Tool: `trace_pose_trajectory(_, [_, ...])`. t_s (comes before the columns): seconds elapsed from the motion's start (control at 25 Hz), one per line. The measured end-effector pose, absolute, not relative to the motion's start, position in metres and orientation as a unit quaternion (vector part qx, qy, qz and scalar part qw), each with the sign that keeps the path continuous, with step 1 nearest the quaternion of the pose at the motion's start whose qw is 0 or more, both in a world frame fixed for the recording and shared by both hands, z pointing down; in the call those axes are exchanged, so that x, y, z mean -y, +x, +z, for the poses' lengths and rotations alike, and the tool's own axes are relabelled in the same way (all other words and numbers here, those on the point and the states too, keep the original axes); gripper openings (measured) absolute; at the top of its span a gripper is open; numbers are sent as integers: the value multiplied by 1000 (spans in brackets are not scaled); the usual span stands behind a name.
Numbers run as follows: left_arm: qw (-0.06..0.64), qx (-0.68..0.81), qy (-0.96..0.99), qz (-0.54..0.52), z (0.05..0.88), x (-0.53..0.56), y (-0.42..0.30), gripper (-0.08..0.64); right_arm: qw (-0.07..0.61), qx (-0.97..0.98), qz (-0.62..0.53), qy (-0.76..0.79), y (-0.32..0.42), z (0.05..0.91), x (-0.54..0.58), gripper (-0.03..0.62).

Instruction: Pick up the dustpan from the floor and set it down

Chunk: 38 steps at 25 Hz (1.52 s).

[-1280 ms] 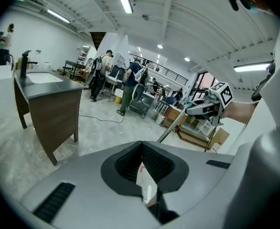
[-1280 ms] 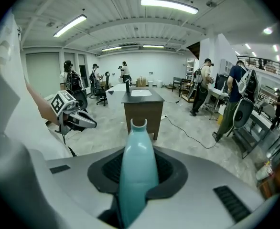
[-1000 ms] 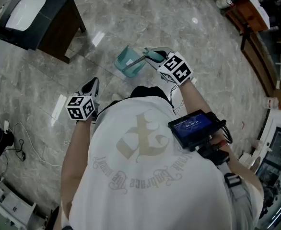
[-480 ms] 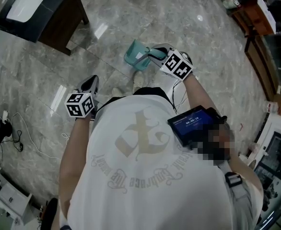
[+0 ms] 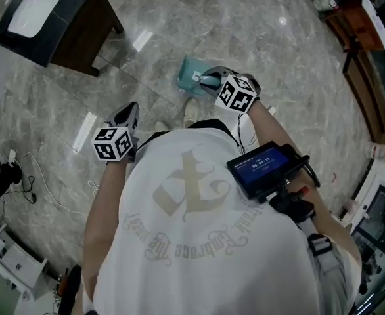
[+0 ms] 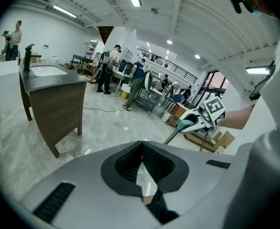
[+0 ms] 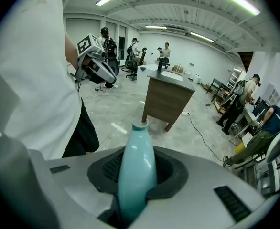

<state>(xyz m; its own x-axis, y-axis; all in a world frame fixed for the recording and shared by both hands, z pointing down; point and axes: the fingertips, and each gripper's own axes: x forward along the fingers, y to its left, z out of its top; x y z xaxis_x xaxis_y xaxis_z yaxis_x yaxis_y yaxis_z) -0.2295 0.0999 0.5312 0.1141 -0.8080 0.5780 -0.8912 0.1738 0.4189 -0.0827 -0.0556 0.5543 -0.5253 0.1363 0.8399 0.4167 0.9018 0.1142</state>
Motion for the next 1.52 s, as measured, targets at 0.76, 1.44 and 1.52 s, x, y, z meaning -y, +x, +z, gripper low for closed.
trace_pose_trajectory(0.76, [426, 698, 572, 73, 550, -58, -241, 12, 486, 796, -201, -301, -91, 650, 113, 100])
trace_pose_trajectory(1.44, [445, 726, 519, 73, 544, -64, -231, 12, 490, 770, -226, -341, -105, 696, 144, 101])
trace_pose_trajectory(1.52, [447, 729, 513, 74, 544, -63, -230, 12, 488, 770, -229, -341, -108, 698, 150, 101])
